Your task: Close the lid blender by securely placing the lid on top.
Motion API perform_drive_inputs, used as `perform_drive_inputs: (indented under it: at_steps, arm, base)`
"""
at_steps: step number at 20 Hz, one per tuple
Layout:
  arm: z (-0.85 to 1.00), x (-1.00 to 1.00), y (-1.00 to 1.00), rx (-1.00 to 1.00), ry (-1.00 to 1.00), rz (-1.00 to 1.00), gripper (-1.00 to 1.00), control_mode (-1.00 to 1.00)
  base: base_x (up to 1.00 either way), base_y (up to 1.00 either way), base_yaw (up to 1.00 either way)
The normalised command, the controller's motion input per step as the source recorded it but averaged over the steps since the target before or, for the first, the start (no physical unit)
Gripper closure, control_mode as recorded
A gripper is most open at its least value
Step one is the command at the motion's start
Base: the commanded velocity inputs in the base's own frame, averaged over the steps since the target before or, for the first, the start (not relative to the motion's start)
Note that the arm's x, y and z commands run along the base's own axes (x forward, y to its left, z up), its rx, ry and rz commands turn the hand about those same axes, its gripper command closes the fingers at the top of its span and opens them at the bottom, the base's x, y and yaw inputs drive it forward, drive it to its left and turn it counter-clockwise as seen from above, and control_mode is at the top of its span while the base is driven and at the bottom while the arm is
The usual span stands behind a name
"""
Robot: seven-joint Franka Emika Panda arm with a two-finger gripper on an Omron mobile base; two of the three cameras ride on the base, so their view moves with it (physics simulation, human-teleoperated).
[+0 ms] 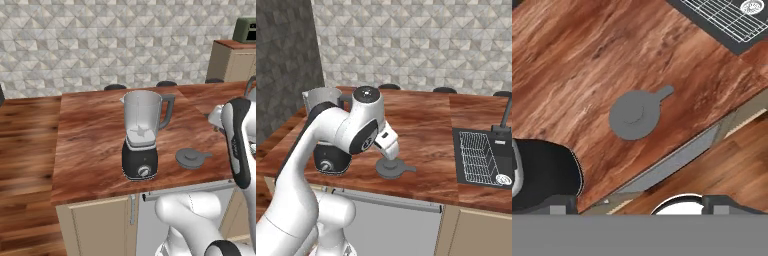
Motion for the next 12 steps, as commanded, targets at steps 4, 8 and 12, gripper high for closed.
perform_drive_inputs:
  at_steps: [4, 8, 12]
  arm:
    - [-0.06, 0.0, -0.99, 0.25, 0.1, -0.49, -1.0, -1.0]
    - [-0.19, 0.2, -0.87, 0.19, 0.09, -0.43, -1.0, -1.0]
    - [-0.36, 0.27, -0.16, 0.09, 0.05, -0.43, -1.0, -1.0]
  base:
    - [0.0, 0.0, 0.0]
    - [0.0, 0.0, 0.0]
    - [0.0, 0.0, 0.0]
